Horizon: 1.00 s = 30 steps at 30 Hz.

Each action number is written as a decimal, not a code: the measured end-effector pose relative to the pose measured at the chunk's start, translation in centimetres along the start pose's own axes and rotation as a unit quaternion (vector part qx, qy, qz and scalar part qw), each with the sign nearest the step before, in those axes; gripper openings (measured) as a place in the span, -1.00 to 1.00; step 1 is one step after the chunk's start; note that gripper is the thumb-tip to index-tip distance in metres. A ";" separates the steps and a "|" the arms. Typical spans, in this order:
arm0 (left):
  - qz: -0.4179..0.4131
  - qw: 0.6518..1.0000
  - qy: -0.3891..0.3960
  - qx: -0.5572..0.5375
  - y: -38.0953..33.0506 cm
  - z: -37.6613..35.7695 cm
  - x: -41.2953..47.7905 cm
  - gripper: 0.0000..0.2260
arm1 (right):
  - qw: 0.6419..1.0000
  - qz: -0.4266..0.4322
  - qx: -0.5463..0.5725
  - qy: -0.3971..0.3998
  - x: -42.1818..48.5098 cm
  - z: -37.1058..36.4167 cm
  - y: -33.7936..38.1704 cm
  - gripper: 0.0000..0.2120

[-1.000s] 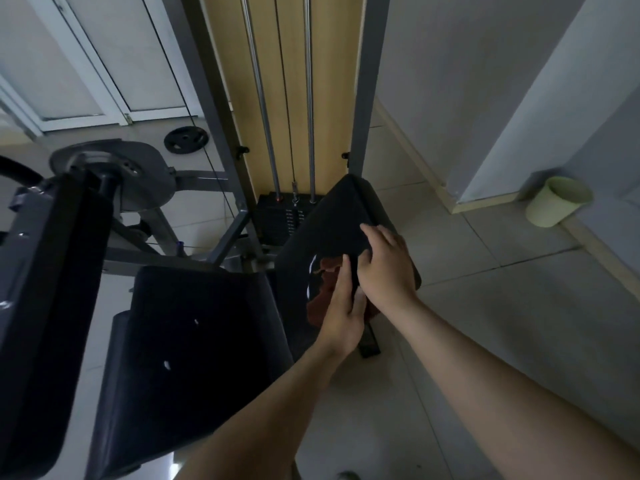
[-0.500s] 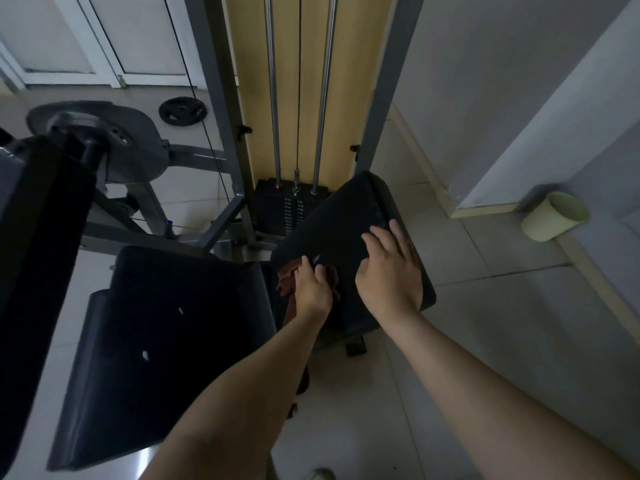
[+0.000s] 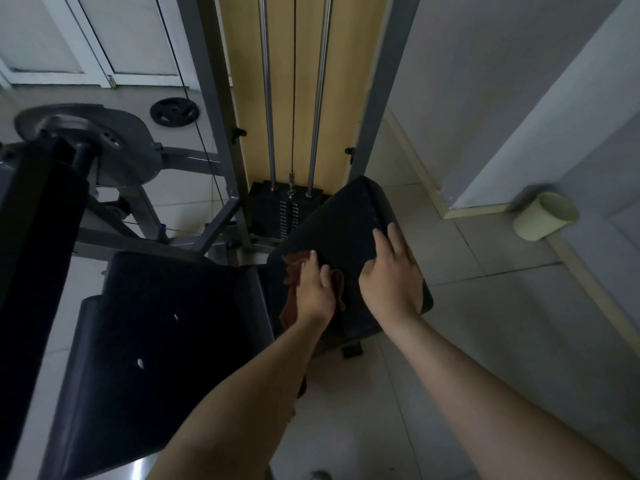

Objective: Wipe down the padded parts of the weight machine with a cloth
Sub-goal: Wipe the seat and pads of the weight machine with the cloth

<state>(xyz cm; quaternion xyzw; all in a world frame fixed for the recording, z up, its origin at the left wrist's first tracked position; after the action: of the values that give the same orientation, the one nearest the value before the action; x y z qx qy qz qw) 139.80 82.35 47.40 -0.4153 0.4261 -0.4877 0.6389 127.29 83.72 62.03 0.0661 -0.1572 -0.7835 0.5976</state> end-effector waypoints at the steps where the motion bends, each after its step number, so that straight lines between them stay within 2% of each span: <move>1: 0.036 0.999 -0.005 0.006 0.6 0.2 0.6 -0.50 | 1.000 0.001 0.000 -0.003 0.0 0.0 0.0 -0.48; 3: 0.080 0.997 -0.014 0.001 0.8 0.5 0.5 -0.50 | 1.000 -0.001 0.015 -0.007 0.1 0.1 0.0 -0.48; 5: 0.065 0.998 -0.011 -0.021 -0.5 0.3 -1.0 -0.50 | 0.999 -0.008 0.042 -0.012 0.0 0.3 0.0 -0.49; 8: -0.029 0.998 0.030 -0.054 -4.1 -0.8 -4.5 -0.51 | 0.997 -0.019 0.069 -0.015 0.3 0.6 0.0 -0.53; 11: -0.136 0.988 0.072 -0.032 -6.3 -2.0 -5.9 -0.52 | 0.995 -0.034 0.087 -0.021 0.4 0.7 0.0 -0.56; 15: -0.186 0.979 0.084 0.007 -5.2 -1.7 -3.9 -0.54 | 0.995 -0.031 0.088 -0.025 0.6 0.4 -0.1 -0.58; 17: -0.121 0.991 0.051 0.002 -3.4 -0.9 -1.8 -0.53 | 0.997 -0.027 0.072 -0.025 0.4 0.3 0.0 -0.58; 20: 0.036 0.998 0.023 0.043 -1.4 0.0 1.0 -0.51 | 0.998 -0.026 0.055 -0.024 0.2 0.2 0.1 -0.56; 21: 0.066 0.996 0.022 0.052 -1.3 0.1 1.2 -0.51 | 0.998 -0.026 0.055 -0.028 0.2 0.2 0.1 -0.55; 23: 0.074 0.997 0.027 0.027 -1.9 -0.1 0.4 -0.49 | 0.997 -0.032 0.061 -0.036 0.2 0.3 0.2 -0.55; 27: -0.053 0.987 0.100 -0.111 -6.1 -1.3 -3.6 -0.45 | 0.994 -0.059 0.080 -0.037 0.5 0.9 0.2 -0.54; 30: -0.196 0.963 0.173 -0.060 -9.9 -2.3 -3.4 -0.40 | 0.987 -0.085 0.127 -0.042 2.2 1.5 -0.3 -0.56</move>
<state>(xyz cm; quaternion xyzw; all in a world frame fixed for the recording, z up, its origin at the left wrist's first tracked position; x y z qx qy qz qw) 134.40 83.66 56.62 -0.4372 0.4690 -0.6414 0.4213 125.92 81.93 63.53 0.1214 -0.2740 -0.8075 0.5081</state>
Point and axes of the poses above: each hand's wrist, its own x-axis towards the middle knuckle, its own z-axis out of the back of the hand, y = z × x, the point moved 5 cm from there along x, towards the middle knuckle, and after that the axes turned 10 degrees about -z, right-handed, at the moved point
